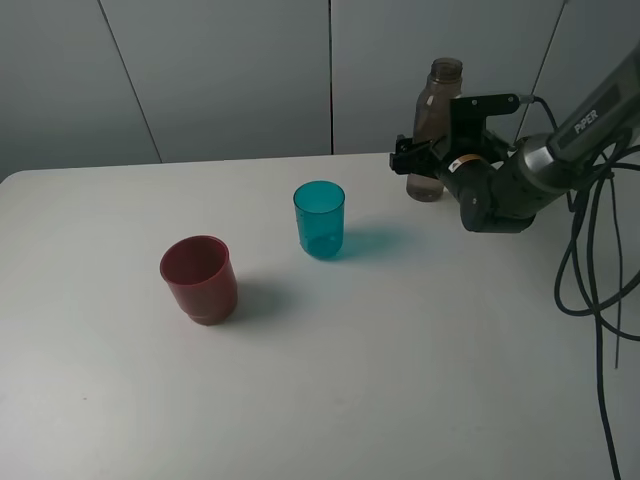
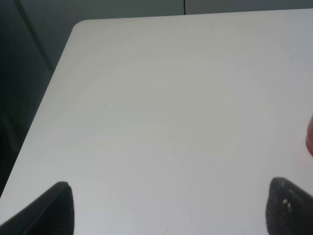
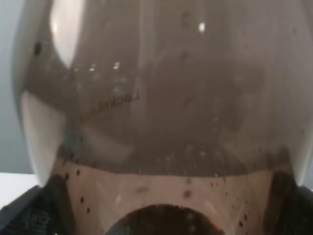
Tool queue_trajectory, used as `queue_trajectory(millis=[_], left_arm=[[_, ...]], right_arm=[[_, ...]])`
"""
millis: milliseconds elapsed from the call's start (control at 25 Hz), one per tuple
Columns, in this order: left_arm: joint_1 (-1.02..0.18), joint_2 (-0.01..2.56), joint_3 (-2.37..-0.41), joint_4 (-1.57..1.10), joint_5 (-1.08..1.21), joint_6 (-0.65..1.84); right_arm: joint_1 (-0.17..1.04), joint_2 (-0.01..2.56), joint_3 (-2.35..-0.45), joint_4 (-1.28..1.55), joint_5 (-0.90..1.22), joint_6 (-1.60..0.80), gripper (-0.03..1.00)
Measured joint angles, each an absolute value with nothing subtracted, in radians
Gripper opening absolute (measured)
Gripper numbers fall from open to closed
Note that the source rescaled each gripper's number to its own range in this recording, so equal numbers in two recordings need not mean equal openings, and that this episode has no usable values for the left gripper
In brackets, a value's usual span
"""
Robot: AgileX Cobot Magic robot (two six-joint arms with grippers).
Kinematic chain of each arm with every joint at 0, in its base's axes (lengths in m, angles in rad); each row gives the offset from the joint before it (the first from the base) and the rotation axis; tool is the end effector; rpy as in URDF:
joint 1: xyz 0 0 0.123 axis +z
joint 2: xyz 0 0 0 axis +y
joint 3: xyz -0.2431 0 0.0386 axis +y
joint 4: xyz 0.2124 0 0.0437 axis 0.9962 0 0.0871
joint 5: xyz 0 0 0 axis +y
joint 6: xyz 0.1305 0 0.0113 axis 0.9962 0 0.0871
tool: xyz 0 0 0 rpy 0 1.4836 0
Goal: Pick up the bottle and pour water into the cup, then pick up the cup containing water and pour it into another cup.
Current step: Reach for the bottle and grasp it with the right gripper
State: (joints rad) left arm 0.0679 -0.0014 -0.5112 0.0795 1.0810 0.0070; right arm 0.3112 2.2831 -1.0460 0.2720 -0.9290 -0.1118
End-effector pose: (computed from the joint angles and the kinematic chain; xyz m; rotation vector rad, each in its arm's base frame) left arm 0.0357 0.0116 0.2431 -0.0677 2.0513 0.1418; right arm 0.4115 0.1028 0.0650 -0.0784 1.8028 0.0637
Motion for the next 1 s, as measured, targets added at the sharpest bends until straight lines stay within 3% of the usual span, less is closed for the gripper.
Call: queue_trajectory(millis=[840,880,920,960,1000], left_arm=[[0.068,-0.001,-0.511,0.079,1.081,0.007],[0.068,-0.001,-0.511,0.079,1.081,0.007],[0.068,-0.001,-0.511,0.079,1.081,0.007],[0.068,-0.001,-0.511,0.079,1.081,0.007],[0.068,-0.001,-0.511,0.079,1.081,0.007]], right_arm=[[0.309,2.319,-1.064,0.270,-0.952,-0.041,1.00],[0.309,2.319,-1.064,0.270,-0.952,-0.041,0.85],[0.309,2.319,-1.064,0.270,-0.952,-0.041,0.58],[0.309,2.319,-1.064,0.270,-0.952,-0.041,0.05],[0.309,2.319,-1.064,0.270,-0.952,-0.040,0.02]])
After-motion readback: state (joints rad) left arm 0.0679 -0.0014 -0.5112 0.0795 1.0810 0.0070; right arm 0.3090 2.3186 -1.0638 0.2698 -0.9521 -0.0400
